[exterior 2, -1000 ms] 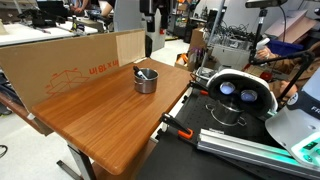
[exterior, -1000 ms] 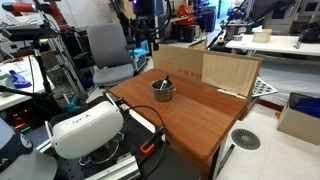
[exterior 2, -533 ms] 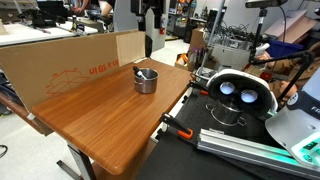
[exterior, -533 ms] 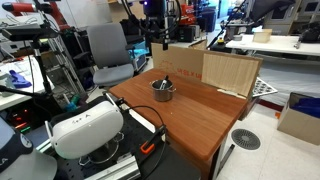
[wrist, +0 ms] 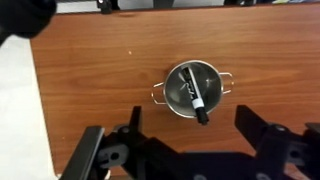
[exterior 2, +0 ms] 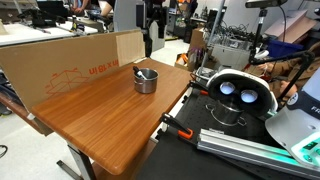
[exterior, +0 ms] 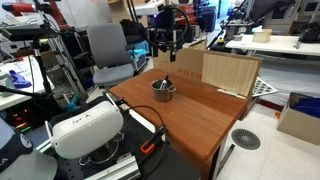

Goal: Remove the marker from the pot and put it on the table

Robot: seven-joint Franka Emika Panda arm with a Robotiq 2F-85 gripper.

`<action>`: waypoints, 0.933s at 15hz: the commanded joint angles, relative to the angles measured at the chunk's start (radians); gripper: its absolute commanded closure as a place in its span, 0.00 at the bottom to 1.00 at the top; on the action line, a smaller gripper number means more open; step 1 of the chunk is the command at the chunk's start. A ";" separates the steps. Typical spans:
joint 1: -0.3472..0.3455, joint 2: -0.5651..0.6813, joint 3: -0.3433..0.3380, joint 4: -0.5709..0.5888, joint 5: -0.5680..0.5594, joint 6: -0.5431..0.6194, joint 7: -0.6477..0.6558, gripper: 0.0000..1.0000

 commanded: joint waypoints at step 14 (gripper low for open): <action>0.005 0.144 0.007 0.068 -0.079 0.073 0.006 0.00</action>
